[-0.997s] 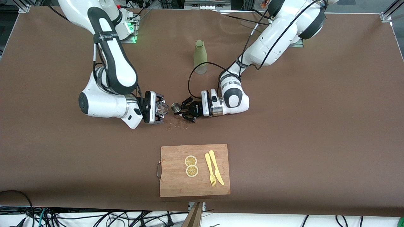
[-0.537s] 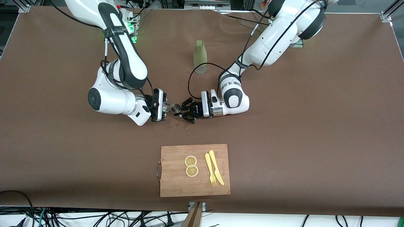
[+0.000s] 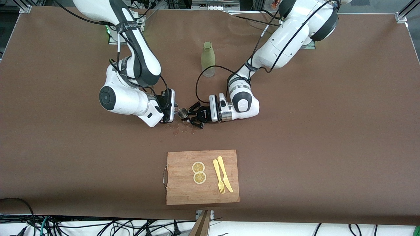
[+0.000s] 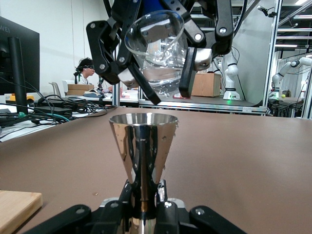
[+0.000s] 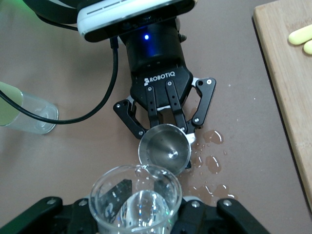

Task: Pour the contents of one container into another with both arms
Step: 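Tilt the glass cup with the right gripper, pouring into the jigger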

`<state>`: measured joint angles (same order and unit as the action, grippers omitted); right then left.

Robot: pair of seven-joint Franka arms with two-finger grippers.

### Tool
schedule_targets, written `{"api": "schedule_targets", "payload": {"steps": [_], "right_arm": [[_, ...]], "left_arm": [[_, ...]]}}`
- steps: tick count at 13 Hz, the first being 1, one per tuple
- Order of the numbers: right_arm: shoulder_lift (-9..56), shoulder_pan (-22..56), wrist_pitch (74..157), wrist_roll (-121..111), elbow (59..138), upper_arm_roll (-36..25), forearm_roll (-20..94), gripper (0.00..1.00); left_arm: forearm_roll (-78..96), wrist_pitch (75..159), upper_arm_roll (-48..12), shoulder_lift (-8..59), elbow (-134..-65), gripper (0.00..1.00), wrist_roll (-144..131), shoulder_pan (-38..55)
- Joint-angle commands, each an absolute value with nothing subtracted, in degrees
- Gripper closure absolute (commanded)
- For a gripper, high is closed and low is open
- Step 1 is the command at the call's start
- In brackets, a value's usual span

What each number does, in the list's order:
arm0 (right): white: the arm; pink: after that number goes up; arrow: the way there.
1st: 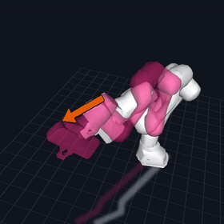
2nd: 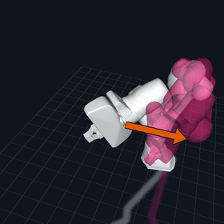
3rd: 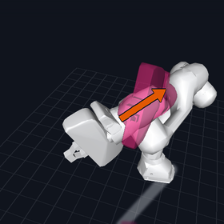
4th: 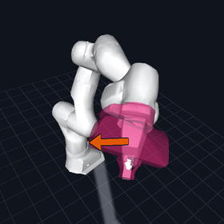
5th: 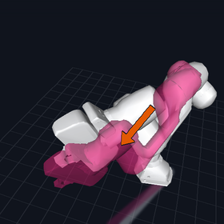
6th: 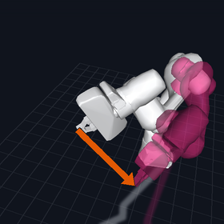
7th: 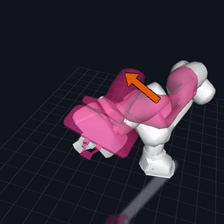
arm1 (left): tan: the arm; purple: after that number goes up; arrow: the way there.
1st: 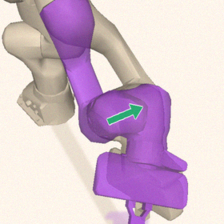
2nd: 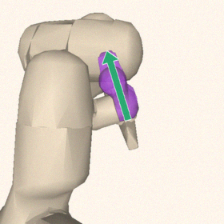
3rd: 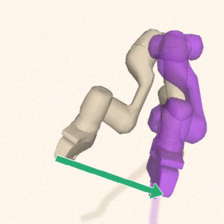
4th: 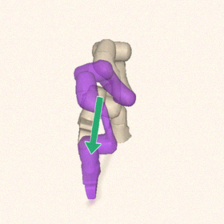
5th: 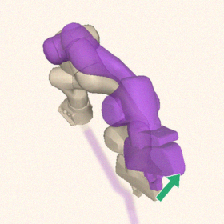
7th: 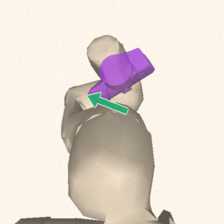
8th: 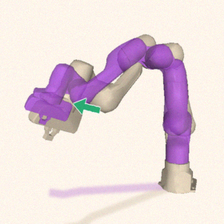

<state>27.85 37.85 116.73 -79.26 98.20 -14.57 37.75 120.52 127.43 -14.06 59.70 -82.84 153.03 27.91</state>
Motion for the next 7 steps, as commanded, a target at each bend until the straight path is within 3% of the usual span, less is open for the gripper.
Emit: {"api": "schedule_targets", "payload": {"steps": [1,7], "right_arm": [[25.93,39.72,117.33,-76.21,99.67,-15.29,34.99,0.69],[26.19,40.96,117.33,-70.32,98.44,-15.12,28.66,0.69]], "left_arm": [[123.13,129.2,-14.06,60.38,-81.12,1.0,156.88,28.74],[123.13,129.2,-14.06,60.38,-81.12,1.0,156.8,28.74]]}}
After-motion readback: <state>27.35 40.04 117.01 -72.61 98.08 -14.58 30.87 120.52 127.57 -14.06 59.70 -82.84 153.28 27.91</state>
